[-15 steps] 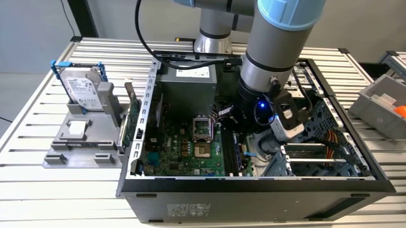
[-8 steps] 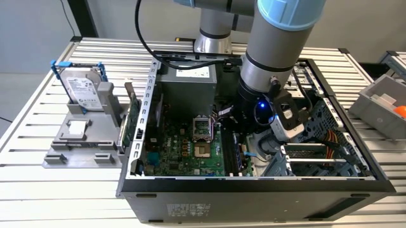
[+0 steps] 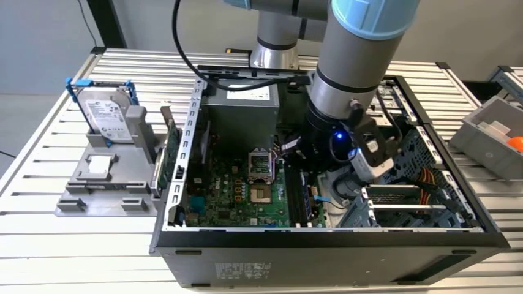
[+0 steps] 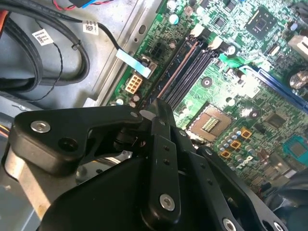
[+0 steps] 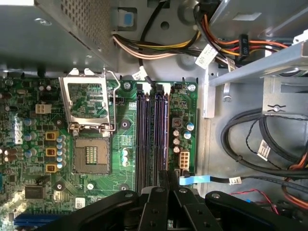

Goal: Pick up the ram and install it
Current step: 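Press down the ram until it locks into place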

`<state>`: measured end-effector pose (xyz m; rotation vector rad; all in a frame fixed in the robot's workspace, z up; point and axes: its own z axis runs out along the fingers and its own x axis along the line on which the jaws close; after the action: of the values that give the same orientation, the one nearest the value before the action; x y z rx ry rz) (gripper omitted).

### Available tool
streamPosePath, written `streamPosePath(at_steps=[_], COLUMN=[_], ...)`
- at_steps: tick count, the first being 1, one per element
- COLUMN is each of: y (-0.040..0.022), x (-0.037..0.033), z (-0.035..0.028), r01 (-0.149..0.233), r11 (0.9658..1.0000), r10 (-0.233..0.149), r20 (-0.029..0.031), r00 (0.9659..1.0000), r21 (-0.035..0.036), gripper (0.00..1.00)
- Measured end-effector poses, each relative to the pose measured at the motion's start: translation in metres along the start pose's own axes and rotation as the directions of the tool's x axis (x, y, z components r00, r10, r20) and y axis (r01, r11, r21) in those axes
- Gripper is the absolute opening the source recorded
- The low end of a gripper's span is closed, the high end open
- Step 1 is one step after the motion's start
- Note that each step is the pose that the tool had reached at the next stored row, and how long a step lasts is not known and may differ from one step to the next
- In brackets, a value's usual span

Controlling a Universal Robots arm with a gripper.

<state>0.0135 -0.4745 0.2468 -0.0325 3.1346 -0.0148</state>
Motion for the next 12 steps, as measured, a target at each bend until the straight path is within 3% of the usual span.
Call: streamPosePath(at_steps=[5,6,9,12], y=[0.0000,0.0000,0.0000,0.0000], x=[0.0002,0.0000,-0.0001,-0.0005], z=[-0.0001,0.0000,-0.0001,0.0000], r01=[0.059,0.109,0.140,0.172], r11=[0.9982,0.9937,0.9895,0.9843], r10=[-0.059,-0.109,-0.140,-0.172], r20=[0.0009,0.0033,0.0048,0.0056], r00=[0.9982,0.9941,0.9901,0.9850], r21=[-0.0088,-0.0264,-0.0345,-0.0367], gripper=[0.00,0.00,0.00,0.00])
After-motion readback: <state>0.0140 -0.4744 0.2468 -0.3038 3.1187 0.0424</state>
